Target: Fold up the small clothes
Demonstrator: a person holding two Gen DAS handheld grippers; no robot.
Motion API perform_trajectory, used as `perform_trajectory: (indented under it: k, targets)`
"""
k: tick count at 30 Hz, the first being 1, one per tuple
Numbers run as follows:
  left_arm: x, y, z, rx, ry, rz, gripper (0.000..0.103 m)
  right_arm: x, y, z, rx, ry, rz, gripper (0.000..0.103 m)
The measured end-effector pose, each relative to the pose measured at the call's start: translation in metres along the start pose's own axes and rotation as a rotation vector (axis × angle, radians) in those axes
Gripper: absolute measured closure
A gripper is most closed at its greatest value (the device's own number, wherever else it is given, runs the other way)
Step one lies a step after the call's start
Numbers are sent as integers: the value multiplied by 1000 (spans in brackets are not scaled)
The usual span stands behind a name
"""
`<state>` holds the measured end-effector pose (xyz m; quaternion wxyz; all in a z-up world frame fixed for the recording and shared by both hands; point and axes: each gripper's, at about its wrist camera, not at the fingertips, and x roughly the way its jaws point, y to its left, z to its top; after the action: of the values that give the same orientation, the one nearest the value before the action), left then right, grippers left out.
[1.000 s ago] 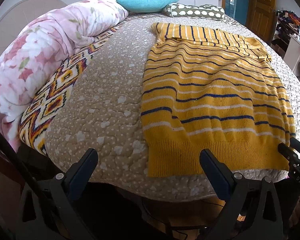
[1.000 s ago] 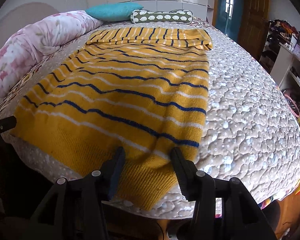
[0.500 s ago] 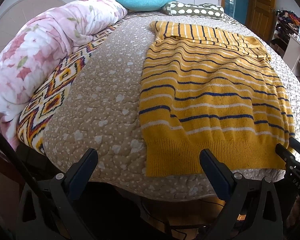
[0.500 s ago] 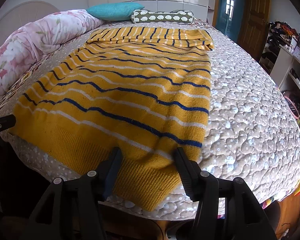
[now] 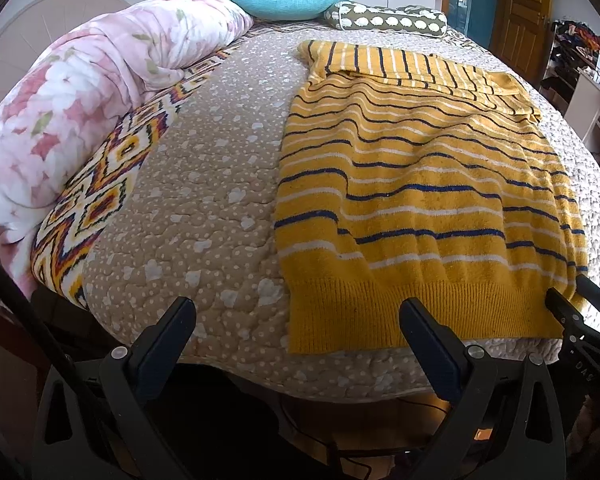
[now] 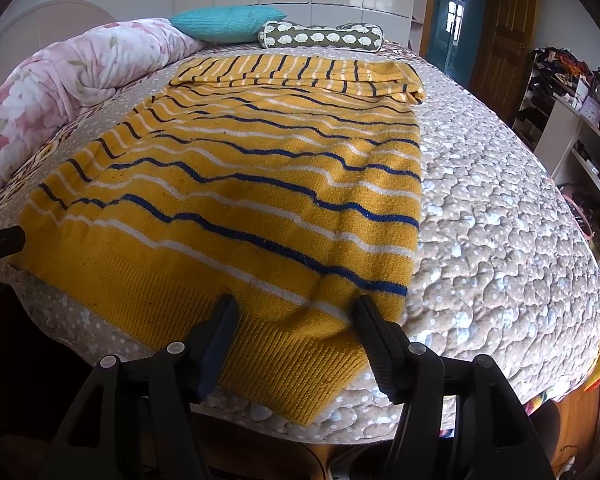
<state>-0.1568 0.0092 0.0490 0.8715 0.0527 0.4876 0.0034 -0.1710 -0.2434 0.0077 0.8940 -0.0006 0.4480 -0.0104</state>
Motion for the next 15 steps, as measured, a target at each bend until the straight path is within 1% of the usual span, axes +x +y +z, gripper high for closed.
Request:
perform_trajectory:
  k: [15]
  targets:
    - [2,1,-1,-1,4,-4,2,1,0,-1,-3,-7,-8,34]
